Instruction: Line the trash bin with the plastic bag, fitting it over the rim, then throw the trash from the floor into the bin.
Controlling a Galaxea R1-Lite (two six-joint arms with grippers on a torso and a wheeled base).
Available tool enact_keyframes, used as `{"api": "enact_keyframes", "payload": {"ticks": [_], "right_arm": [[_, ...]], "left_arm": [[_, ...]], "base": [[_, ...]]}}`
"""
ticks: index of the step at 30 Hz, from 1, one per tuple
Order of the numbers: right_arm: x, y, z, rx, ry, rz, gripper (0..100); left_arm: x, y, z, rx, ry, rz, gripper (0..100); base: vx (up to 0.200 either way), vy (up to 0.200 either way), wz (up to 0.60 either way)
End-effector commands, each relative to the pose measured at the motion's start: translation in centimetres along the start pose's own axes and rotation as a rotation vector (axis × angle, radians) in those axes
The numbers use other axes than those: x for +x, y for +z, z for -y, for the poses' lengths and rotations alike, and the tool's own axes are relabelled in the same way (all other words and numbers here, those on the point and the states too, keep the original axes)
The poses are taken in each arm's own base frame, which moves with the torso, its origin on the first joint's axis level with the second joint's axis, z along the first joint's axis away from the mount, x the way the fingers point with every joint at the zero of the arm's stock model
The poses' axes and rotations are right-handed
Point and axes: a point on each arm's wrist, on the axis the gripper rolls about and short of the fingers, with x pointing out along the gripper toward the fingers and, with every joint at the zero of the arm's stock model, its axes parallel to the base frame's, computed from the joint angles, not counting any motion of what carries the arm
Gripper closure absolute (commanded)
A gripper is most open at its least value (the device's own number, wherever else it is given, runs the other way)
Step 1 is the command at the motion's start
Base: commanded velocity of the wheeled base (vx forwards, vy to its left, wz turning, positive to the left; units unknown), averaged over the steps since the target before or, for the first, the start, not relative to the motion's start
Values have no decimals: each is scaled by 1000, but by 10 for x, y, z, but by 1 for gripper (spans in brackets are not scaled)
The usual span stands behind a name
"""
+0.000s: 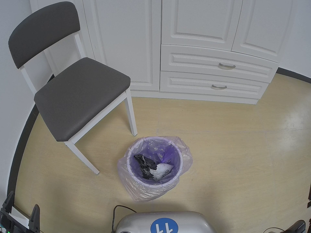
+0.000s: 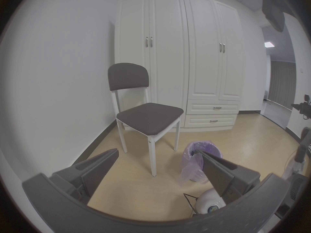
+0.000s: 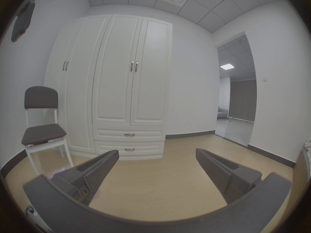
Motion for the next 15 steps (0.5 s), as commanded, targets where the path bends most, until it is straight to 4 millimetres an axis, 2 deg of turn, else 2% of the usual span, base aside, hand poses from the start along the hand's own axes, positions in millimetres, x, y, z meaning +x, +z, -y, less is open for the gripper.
{"api": "enact_keyframes", "payload": {"ticks": [1, 7, 15], "right_arm": [[-1, -13, -1, -25, 49, -79, 0], [-3, -24, -3, -53, 129, -178, 0], [-3, -24, -5, -52, 205, -177, 0]], "left_arm": [[0, -6, 1, 17, -22, -14, 0], [0, -6, 1, 5, -19, -10, 0], [0, -6, 1, 8, -20, -10, 0]], "base": [[0, 0, 0], [0, 0, 0], [0, 0, 0]]}}
